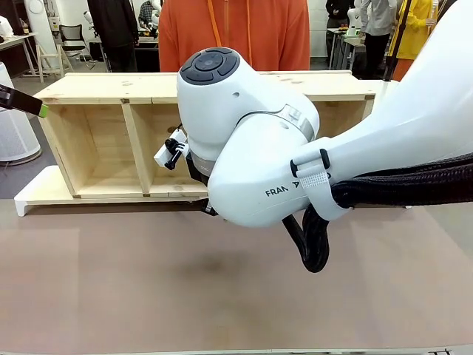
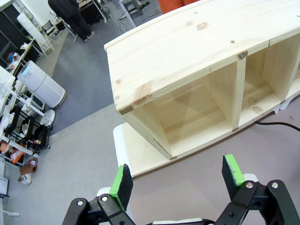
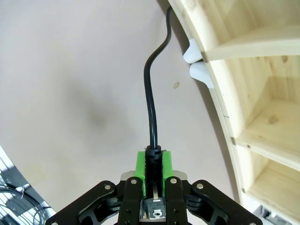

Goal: Perform cable management.
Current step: When the cord part of the Power Cable appears at the lower middle area of the table and stops, grasp the cord part of the Power Cable, then pull the grasped Power Cable to the location of the Power Strip.

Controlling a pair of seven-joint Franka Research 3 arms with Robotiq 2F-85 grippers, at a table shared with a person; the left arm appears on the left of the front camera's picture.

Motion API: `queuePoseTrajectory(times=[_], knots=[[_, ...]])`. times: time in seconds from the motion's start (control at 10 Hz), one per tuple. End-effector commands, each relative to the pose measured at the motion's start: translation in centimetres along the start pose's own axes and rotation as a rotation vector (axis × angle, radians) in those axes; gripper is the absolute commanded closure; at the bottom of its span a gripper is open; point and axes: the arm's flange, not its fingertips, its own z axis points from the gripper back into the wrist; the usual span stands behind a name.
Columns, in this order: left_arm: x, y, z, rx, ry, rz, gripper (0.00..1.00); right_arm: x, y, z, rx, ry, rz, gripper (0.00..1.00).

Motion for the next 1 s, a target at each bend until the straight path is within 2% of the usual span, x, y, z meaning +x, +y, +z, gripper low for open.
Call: queuePoseTrajectory(times=[0.0, 0.8, 0.9], knots=[[0.06, -0.03, -0.11, 0.004, -0.006, -0.002, 0.00, 0.05, -0.02, 0.41, -0.004, 0.003, -0.001, 1.00], [0.06, -0.03, -0.11, 0.004, -0.006, -0.002, 0.00, 0.05, -0.02, 0.41, -0.004, 0.003, -0.001, 1.00], [0.06, -0.03, -0.11, 0.004, -0.006, -0.002, 0.00, 0.03, 0.02, 0.06, 0.000, -0.001, 0.001, 0.84]])
